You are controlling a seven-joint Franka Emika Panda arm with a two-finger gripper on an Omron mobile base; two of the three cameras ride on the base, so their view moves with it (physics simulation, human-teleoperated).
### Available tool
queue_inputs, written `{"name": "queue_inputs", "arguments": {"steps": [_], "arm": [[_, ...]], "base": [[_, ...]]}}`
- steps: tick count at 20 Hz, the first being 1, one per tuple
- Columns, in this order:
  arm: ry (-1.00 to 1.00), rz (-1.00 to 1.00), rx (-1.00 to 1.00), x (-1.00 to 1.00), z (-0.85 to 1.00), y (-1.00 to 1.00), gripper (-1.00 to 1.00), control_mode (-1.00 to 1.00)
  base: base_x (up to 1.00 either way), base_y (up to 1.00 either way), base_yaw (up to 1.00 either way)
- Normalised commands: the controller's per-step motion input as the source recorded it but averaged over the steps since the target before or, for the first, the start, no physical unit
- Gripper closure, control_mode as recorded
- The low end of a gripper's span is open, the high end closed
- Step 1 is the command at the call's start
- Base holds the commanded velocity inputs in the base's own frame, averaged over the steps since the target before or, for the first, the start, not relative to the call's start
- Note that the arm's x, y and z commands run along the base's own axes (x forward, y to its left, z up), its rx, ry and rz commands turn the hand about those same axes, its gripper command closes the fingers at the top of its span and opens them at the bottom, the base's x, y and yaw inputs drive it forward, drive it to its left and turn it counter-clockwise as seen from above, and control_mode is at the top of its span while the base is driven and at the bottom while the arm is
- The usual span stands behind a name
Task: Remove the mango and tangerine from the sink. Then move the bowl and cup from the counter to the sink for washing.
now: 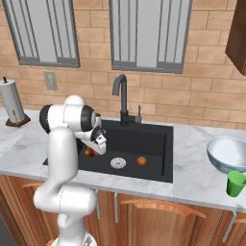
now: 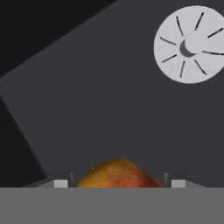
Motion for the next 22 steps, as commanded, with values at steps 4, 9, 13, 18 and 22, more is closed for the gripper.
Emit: {"name": "queue_inputs", "arguments": {"steps": [4, 9, 13, 18, 22], "arm": [[-0.02, 0.00, -0.04, -0.24, 0.49, -0.01, 1.00, -1.00], [-0.07, 0.00, -0.07, -0.29, 0.50, 0.00, 1.00, -1.00], [-0.11, 0.00, -0.07, -0.30, 0.51, 0.00, 1.00, -1.00], [-0.10, 0.00, -0.02, -0.29, 0.51, 0.01, 1.00, -1.00], [-0.06, 0.03, 0.00, -0.25, 0.48, 0.09, 1.00, -1.00]], "base": [[0.00, 0.00, 0.00], [0.00, 0.00, 0.00], [0.00, 0.00, 0.00], [0.00, 0.00, 0.00], [0.00, 0.00, 0.00]]}}
